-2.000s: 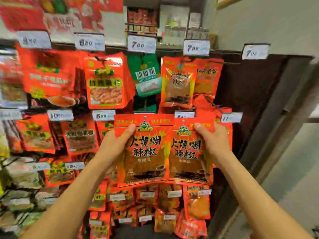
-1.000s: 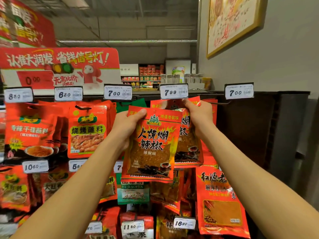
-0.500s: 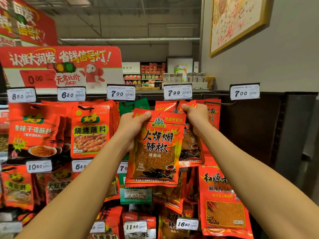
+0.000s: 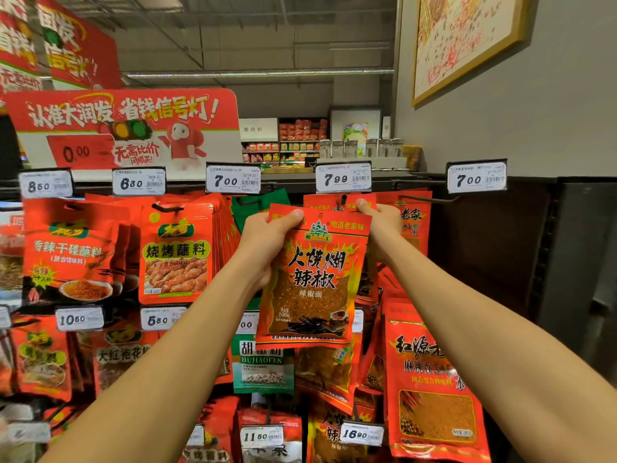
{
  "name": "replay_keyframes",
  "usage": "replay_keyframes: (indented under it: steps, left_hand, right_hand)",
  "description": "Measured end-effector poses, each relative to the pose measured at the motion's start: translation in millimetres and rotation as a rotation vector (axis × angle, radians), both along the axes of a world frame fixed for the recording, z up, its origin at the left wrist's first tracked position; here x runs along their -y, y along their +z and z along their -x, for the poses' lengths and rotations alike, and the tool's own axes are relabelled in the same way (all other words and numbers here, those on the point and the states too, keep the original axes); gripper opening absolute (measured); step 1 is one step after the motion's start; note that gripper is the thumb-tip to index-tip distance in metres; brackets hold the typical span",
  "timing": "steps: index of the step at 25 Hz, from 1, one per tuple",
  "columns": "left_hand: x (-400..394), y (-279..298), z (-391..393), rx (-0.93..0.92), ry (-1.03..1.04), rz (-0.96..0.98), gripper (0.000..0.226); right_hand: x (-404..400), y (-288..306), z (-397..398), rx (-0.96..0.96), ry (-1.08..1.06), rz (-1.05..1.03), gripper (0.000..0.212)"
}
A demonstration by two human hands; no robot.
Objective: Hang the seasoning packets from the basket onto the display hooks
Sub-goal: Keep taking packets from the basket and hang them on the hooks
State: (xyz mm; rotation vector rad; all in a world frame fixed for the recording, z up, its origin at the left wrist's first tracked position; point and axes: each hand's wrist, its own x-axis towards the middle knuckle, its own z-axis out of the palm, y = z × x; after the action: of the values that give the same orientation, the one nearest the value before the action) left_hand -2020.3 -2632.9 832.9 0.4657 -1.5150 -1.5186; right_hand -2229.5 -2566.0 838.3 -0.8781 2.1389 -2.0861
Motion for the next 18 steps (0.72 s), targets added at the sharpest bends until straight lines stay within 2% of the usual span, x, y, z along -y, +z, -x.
replay_keyframes:
  steps: [3,5,8,10,13,15,18]
  left_hand:
    - [-7.1,0.9,12.4,-0.027,-0.043,-0.003,0.010]
    - [-13.1,3.0,23.5,-0.052,-0.063,-0.007,0.010]
    - [-19.5,8.1,39.8,-0.080,-0.049,-0.042,0.009]
    - [-21.5,12.0,46.7,-0.113,-0.030,-0.108,0.010]
    - [-18.0,14.9,50.6,-0.118,0.008,-0.164,0.010]
    - [-16.0,16.0,52.2,-0.097,0.013,-0.149,0.010]
    - [-13.8,19.1,57.4,-0.064,0.025,-0.118,0.013]
  right_hand:
    - [-25.1,-11.3,-2.0,-0.064,-0.068,0.142,0.029]
    - [-41.3,-15.8,-3.9,-0.104,-0.131,0.250,0.029]
    - [-56.4,-12.1,-12.6,-0.058,0.084,0.322,0.044]
    - [-60.4,-5.1,-17.9,-0.056,0.185,0.293,0.051]
    - [-56.0,-2.0,-20.3,-0.173,0.176,0.227,0.057]
    - [-50.6,-1.2,-24.2,-0.217,0.111,0.191,0.042]
    - [-43.1,2.5,-23.9,-0.147,0.032,0.177,0.042]
